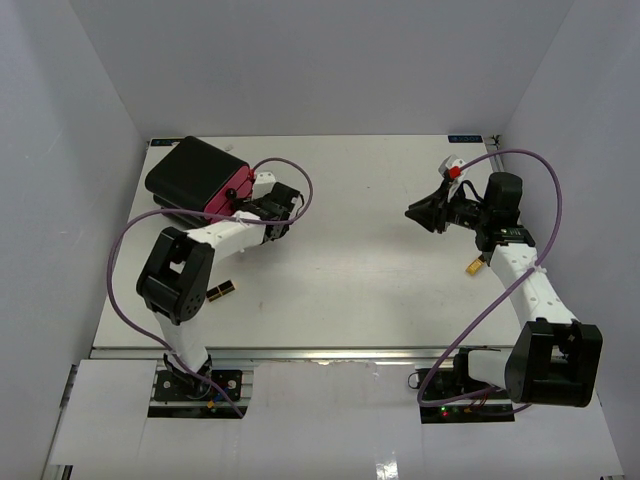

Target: Organize the makeup

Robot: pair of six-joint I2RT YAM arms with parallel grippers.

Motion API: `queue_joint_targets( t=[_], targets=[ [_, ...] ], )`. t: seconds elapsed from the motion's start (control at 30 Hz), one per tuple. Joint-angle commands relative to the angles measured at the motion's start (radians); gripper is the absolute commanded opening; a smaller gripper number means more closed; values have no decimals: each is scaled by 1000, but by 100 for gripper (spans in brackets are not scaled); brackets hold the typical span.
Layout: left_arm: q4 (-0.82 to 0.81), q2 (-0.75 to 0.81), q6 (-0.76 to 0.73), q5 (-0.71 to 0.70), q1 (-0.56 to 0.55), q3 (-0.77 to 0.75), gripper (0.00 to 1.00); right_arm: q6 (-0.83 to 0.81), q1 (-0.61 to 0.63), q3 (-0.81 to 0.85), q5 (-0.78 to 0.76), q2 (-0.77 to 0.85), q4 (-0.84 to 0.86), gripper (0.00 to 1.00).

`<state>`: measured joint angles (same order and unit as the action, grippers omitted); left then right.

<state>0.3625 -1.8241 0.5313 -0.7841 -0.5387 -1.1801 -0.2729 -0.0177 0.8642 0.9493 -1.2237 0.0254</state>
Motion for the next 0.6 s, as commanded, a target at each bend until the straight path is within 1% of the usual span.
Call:
queue_joint_targets(
  t=[0.0, 0.1, 0.17, 0.27, 0.37, 0.57],
  targets=[
    [16, -77, 227, -328, -50, -28, 98, -12, -2, 13, 26, -7, 15, 32],
    [62, -152, 286, -398, -50, -77, 97, -12, -2, 13, 25, -8, 15, 32],
    [112, -210, 362, -443, -50, -120, 93, -12, -2, 13, 24, -10, 15, 32],
    [176, -266, 413, -506, -46, -168, 86, -14, -2, 13, 23, -13, 13, 32],
    [190, -299, 426, -524, -36, -207, 80, -15, -4, 15, 22, -16, 13, 32],
    [190, -350, 406, -532, 10, -252, 75, -17, -4, 16, 23, -20, 11, 32]
  ],
)
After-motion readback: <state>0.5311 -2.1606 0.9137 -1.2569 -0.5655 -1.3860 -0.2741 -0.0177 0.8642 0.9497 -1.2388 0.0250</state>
